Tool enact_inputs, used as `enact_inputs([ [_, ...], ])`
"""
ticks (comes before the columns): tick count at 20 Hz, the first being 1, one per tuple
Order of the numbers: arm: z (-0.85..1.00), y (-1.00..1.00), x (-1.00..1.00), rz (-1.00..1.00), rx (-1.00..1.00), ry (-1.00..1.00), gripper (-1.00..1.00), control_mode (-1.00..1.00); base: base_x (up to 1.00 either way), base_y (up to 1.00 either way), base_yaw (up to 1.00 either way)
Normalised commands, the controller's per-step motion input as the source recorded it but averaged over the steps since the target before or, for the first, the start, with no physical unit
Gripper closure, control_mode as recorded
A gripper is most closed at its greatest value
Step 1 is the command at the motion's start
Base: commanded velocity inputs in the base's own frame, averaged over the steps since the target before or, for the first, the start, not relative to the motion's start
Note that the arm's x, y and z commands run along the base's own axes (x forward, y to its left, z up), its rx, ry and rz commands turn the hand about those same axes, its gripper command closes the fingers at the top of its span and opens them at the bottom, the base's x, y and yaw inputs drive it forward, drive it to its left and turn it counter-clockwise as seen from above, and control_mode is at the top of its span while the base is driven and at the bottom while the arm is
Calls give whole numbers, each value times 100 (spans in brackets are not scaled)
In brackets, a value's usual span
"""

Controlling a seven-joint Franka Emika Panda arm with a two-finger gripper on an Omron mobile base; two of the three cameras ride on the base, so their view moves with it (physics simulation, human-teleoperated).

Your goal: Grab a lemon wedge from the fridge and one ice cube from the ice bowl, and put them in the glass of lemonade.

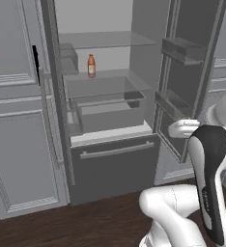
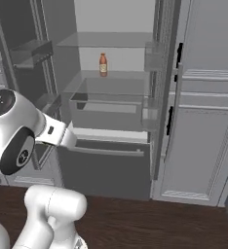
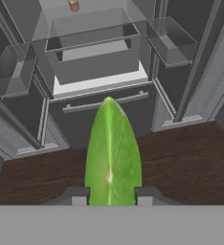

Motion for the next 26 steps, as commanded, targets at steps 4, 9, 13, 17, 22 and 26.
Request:
enact_inputs([
  [4, 0, 0, 0, 0, 0, 0, 100, 100, -48, 19, 23],
  [9, 0, 0, 0, 0, 0, 0, 100, 100, -23, 29, 71],
  [13, 0, 0, 0, 0, 0, 0, 100, 100, -9, 17, 94],
  [17, 0, 0, 0, 0, 0, 0, 100, 100, -3, 14, 100],
  [22, 0, 0, 0, 0, 0, 0, 100, 100, 4, 15, 77],
  [26, 0, 0, 0, 0, 0, 0, 100, 100, 56, 4, 18],
])
